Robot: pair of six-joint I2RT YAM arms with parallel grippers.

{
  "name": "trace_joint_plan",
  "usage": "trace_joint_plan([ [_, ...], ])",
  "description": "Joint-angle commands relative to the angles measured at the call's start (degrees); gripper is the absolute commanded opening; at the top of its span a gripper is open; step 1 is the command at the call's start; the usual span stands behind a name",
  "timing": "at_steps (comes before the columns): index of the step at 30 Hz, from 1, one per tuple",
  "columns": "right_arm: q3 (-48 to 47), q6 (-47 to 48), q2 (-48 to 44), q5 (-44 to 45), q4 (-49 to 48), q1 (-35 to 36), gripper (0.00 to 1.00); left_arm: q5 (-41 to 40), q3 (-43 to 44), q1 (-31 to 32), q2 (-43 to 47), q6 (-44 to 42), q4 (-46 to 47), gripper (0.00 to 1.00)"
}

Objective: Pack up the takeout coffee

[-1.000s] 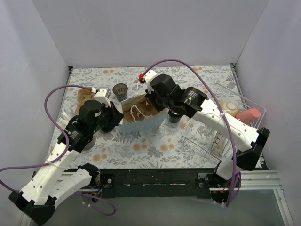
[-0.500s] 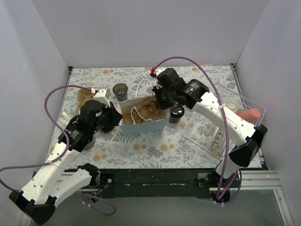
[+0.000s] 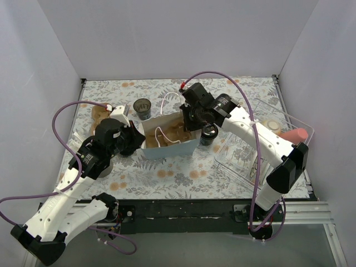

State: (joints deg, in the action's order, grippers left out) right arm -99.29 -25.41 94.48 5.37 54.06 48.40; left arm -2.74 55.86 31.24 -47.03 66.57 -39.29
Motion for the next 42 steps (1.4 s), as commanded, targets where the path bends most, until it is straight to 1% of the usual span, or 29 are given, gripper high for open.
trace_joint_plan([
  [1,1.7,-2.4,0.5,3.1,0.3,0.0,0.04,-0.1,0.6,0.0,0.4,0.4,-1.5,0.0],
  [2,1.7,-2.7,0.7,3.2,0.4,0.0,0.09,-0.2,0.6,0.0,0.3,0.4,-1.4,0.0],
  [3,1.6,-2.7,1.0,3.2,0.4,0.0,0.2,-0.3,0.6,0.0,0.2,0.4,-1.4,0.0],
  [5,0.7,-3.0,1.2,3.3,0.4,-0.1,0.29,-0.3,0.7,0.0,-0.2,0.1,-1.6,0.0],
  [6,0.1,-2.9,1.7,3.6,0.9,0.0,0.34,-0.3,1.0,0.0,-0.3,0.1,-1.8,0.0],
  [9,-4.6,-2.7,3.0,4.0,3.1,-0.1,0.4,-0.6,1.6,0.0,-0.8,-0.3,-2.5,0.0],
  [14,-10.6,-2.7,4.0,4.6,6.7,-0.2,0.43,-1.2,2.6,0.0,-0.9,-0.7,-2.9,0.0],
  [17,-12.2,-2.3,4.0,4.5,7.9,-0.5,0.41,-1.5,2.6,0.0,-1.3,-0.6,-2.9,0.0],
  [19,-12.0,-1.6,3.7,4.3,7.2,-0.5,0.38,-1.9,2.7,0.0,-1.7,-0.5,-2.8,0.06],
  [20,-11.2,-0.4,3.3,4.0,5.0,-0.6,0.36,-2.0,2.9,0.0,-1.8,-0.4,-2.5,0.08],
  [21,-8.8,0.4,2.8,2.8,3.5,-0.5,0.35,-2.1,3.1,0.0,-1.9,-0.3,-2.4,0.16],
  [24,-4.4,3.9,2.3,1.2,-1.8,-0.5,0.32,-3.8,4.8,0.0,-2.5,0.1,-2.5,0.33],
  [25,-5.0,4.2,2.8,1.8,-1.6,-0.5,0.32,-4.2,5.6,0.0,-2.9,0.0,-2.7,0.43],
  [27,-7.9,5.1,4.9,1.6,0.8,-0.5,0.32,-5.5,8.5,0.0,-4.4,-0.4,-4.0,0.54],
  [28,-12.6,5.4,5.7,1.5,1.7,-0.6,0.33,-7.1,9.6,0.0,-5.0,-0.6,-4.7,0.59],
  [30,-17.5,5.5,7.6,0.9,4.3,-0.5,0.35,-8.2,11.6,0.0,-6.3,-0.6,-6.3,0.61],
  [31,-22.2,5.5,8.1,0.5,5.3,-0.5,0.37,-9.3,12.1,0.0,-6.7,-0.6,-7.4,0.62],
  [34,-28.9,4.2,9.5,-0.9,8.1,-0.6,0.41,-11.2,13.8,0.0,-8.0,0.4,-9.4,0.63],
  [36,-29.9,3.4,9.0,-1.7,8.4,-0.9,0.43,-11.2,14.6,0.0,-8.8,0.4,-9.3,0.64],
  [38,-28.6,3.1,7.2,-1.1,7.0,-0.9,0.44,-11.1,14.7,0.0,-8.9,0.8,-8.6,0.64],
  [40,-27.6,3.2,6.1,2.0,6.4,-1.1,0.44,-11.6,14.5,0.0,-9.2,1.9,-8.5,0.65],
  [42,-26.6,3.7,4.6,5.9,6.0,-1.3,0.48,-13.1,14.9,0.0,-9.8,2.9,-9.0,0.65],
])
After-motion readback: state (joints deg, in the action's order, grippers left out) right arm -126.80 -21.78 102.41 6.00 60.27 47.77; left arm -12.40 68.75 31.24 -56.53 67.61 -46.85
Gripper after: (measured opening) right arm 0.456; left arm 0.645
